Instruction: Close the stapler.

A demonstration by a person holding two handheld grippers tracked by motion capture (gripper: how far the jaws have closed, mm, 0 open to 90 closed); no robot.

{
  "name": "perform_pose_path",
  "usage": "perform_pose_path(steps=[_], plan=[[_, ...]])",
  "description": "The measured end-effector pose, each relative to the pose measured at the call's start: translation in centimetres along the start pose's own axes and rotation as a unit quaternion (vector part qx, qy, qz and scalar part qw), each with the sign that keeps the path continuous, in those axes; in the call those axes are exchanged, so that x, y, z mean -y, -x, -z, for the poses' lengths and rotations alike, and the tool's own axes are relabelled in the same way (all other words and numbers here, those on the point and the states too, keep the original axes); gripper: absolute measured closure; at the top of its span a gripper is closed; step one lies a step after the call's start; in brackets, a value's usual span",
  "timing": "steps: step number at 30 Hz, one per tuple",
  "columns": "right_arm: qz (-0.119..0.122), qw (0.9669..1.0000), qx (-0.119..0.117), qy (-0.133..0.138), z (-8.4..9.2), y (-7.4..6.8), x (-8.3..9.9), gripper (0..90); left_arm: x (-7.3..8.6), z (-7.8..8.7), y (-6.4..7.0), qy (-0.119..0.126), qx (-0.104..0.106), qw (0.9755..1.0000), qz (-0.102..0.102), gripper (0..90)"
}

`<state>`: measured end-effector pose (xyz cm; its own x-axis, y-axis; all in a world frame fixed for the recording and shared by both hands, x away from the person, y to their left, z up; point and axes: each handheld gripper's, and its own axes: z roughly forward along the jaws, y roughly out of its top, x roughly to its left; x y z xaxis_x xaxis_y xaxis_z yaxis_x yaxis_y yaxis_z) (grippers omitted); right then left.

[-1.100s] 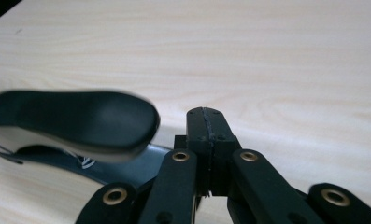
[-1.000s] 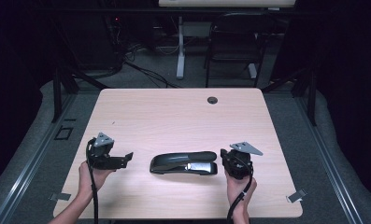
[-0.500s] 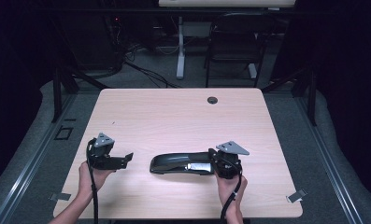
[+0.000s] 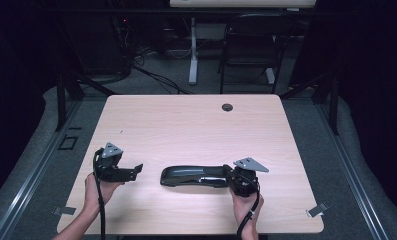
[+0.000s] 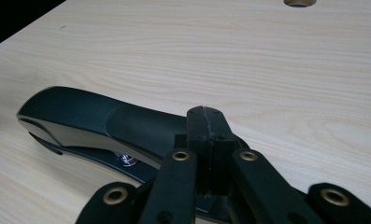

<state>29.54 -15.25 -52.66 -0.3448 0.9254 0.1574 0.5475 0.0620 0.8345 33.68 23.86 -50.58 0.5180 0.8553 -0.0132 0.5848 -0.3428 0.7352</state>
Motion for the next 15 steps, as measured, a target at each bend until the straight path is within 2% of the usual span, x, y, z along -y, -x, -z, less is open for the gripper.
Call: perform_pose_path(steps=[8, 12, 15], plan=[[-0.004, 0.9999, -0.014, 0.003, 0.2, 0.2, -0.2, 90.0, 0.0, 0.0, 0.0, 0.004, -0.003, 1.0000, 0.001, 11.1], [0.013, 0.9998, -0.016, 0.009, 0.8, -0.3, -1.3, 90.0, 0.0, 0.1, -0.1, 0.002, -0.003, 1.0000, 0.001, 11.0], [0.023, 0.9996, -0.014, 0.003, 0.8, -0.5, -1.9, 90.0, 0.0, 0.2, 0.0, 0.005, -0.006, 1.0000, -0.002, 11.0]])
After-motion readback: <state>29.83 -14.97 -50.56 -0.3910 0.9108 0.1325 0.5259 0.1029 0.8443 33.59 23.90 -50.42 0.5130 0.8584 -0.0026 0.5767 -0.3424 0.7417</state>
